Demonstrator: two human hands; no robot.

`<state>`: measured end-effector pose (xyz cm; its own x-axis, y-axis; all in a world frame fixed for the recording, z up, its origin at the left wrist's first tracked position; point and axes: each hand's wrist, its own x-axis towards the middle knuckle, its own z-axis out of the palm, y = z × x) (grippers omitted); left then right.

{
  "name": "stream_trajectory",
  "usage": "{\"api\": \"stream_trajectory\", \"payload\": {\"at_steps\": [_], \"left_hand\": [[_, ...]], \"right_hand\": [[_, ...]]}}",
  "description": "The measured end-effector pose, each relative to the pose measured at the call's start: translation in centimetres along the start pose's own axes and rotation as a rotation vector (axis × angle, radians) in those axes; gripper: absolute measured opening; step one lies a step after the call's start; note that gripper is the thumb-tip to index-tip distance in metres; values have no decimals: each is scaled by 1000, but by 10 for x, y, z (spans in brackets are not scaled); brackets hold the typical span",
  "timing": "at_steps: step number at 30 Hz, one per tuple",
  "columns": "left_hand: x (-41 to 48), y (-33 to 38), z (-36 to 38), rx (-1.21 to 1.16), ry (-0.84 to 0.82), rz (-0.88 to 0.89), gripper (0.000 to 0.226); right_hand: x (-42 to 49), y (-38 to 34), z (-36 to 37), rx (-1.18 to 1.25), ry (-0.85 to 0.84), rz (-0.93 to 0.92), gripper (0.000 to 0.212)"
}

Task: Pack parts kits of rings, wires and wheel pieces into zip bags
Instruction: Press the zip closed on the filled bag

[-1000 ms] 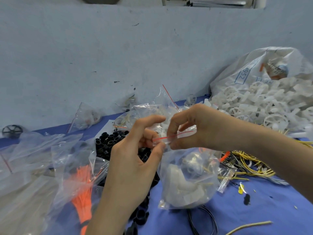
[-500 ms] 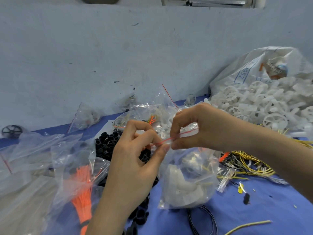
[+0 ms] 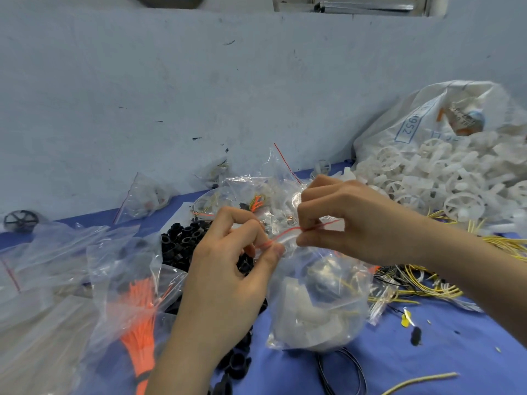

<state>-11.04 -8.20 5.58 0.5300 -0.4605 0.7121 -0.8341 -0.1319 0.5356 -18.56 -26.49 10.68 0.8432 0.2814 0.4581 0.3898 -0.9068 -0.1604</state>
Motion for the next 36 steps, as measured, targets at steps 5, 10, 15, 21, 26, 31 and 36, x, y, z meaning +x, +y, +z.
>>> {"api": "stream_trajectory", "payload": {"at_steps": [5,10,15,21,26,31,36], "left_hand": [[-1,0,2,106,-67,43,10],[0,-3,2,48,-138,127,6],[1,-5,-3,8,-161,137,12],[-1,-3,-3,5,-172,122,18],[-1,-2,-2,-18,-232,148,32],[-1,0,-2,-17,-213,143,29],[-1,-4,-7,-3,-211,136,31]], "right_hand": [[0,-4,6,-15,-51,-56,25],[4,-8,10,17,-92,-97,25],[2,-4,5,91,-121,-25,33],[-6,2,5,226,-202,35,37],[-7,0,7,243,-222,50,37],[-9,3,6,315,-217,74,35],[-12,11,5,397,-186,140,39]]}}
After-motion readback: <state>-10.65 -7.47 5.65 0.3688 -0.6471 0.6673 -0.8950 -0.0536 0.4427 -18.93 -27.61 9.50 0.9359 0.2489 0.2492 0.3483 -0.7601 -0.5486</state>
